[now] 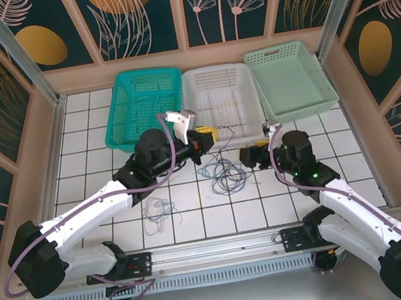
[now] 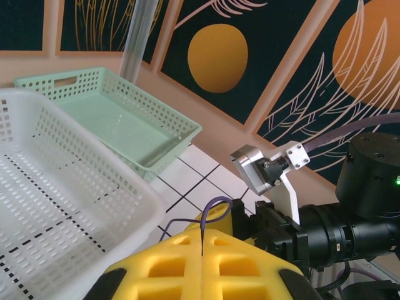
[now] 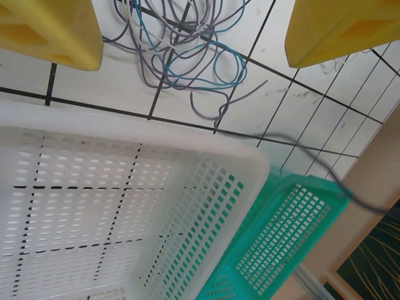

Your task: Untangle the cables

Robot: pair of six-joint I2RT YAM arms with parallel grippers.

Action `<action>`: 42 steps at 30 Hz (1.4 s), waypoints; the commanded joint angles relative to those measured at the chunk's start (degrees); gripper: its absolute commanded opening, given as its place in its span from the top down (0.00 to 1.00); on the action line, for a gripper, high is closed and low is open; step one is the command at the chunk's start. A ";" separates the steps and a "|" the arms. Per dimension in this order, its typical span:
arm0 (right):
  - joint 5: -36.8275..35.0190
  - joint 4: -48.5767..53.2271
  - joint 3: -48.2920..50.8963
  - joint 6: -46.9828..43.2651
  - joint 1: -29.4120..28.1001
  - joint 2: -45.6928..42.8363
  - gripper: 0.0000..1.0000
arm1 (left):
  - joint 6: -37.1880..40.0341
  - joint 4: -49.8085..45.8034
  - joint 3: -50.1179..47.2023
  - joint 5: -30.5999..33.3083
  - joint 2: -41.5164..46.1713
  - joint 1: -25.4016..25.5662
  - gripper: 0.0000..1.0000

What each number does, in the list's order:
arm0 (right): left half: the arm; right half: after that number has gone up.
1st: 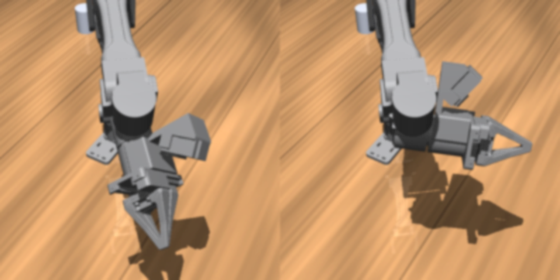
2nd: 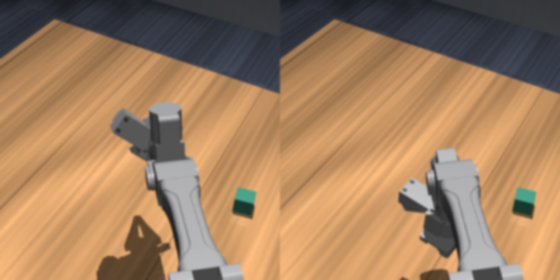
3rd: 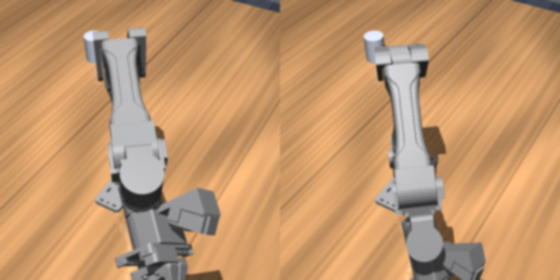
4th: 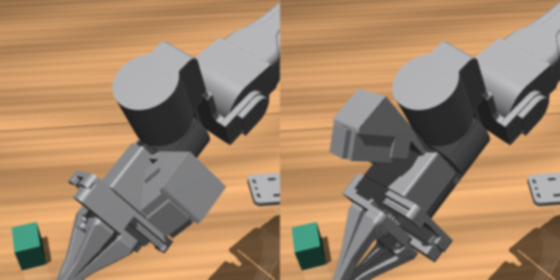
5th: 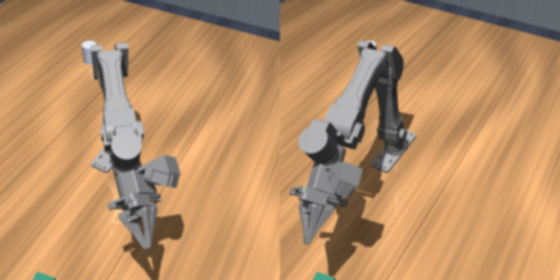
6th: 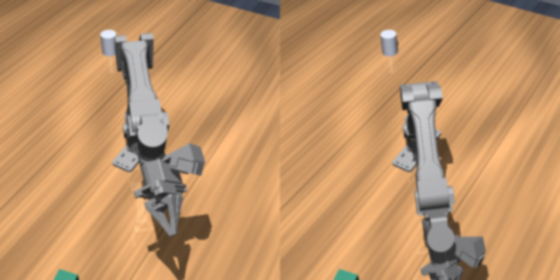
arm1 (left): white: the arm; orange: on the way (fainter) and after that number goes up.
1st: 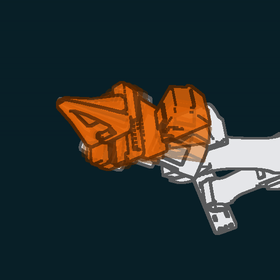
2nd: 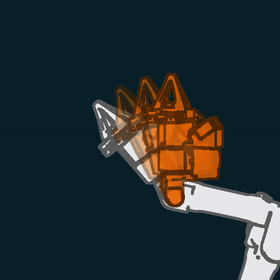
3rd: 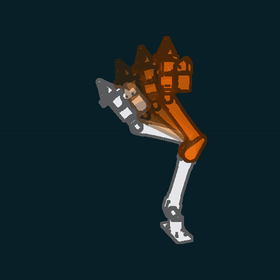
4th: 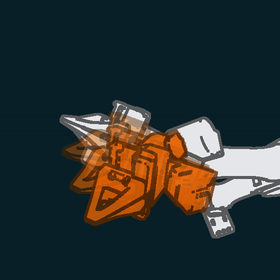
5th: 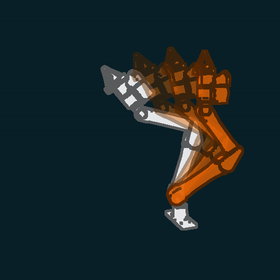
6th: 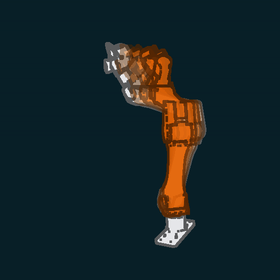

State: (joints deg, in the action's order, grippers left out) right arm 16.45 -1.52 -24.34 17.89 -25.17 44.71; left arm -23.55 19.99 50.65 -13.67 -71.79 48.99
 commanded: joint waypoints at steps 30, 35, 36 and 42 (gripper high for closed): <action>-12.71 -20.55 1.27 2.50 -12.45 14.52 0.11 | -5.72 13.73 0.52 -0.92 7.49 0.27 1.00; -13.34 -17.66 1.17 1.74 -12.40 13.30 0.12 | -3.65 11.75 4.72 -1.12 7.59 0.29 1.00; -13.60 -16.98 1.13 1.34 -12.40 12.69 0.12 | -3.46 11.74 6.71 -1.55 7.46 0.31 1.00; -13.12 -15.80 1.93 1.43 -12.45 11.79 0.11 | -4.77 14.77 10.20 -5.42 6.08 0.31 1.00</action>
State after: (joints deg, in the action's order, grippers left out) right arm 3.88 -18.17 -22.33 19.40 -37.19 56.60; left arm -28.56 32.03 58.96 -16.53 -65.28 49.08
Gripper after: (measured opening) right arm 0.884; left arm 0.038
